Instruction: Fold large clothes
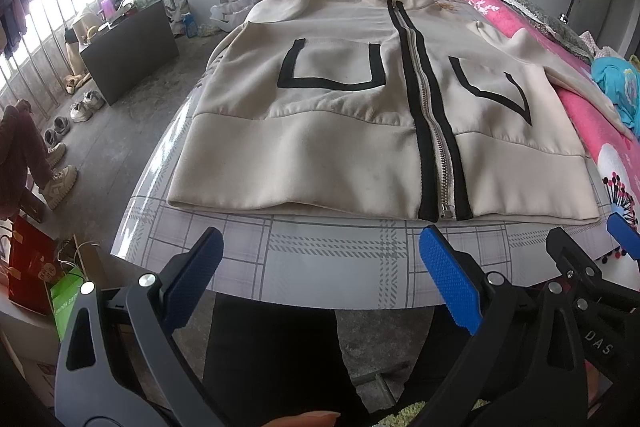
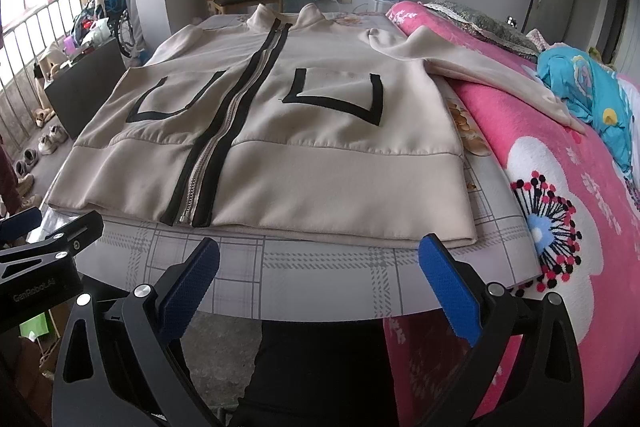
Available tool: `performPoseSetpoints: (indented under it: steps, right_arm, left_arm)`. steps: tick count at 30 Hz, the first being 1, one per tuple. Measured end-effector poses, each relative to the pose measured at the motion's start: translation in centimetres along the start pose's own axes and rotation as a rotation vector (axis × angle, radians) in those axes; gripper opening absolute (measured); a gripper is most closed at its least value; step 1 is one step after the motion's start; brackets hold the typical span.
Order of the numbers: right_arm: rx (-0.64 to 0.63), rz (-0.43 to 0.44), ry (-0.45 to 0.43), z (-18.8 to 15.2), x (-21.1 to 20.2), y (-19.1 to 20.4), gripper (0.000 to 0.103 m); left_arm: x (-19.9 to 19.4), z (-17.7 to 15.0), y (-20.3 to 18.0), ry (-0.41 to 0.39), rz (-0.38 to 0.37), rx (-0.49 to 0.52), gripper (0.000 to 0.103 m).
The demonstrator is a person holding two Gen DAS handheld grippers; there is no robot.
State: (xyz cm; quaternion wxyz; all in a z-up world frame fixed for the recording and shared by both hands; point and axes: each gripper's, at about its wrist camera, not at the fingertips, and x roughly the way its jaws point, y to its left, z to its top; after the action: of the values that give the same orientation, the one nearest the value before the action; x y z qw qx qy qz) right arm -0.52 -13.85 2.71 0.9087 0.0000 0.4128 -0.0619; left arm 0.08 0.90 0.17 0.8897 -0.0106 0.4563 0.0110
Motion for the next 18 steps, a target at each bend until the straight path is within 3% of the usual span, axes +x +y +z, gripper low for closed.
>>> performPoseSetpoints:
  steps: [18]
  right_arm:
    - [0.001, -0.004, -0.002, 0.15, -0.16, 0.1, 0.097]
  left_arm:
    - [0.04, 0.33, 0.34, -0.002, 0.008, -0.003, 0.095]
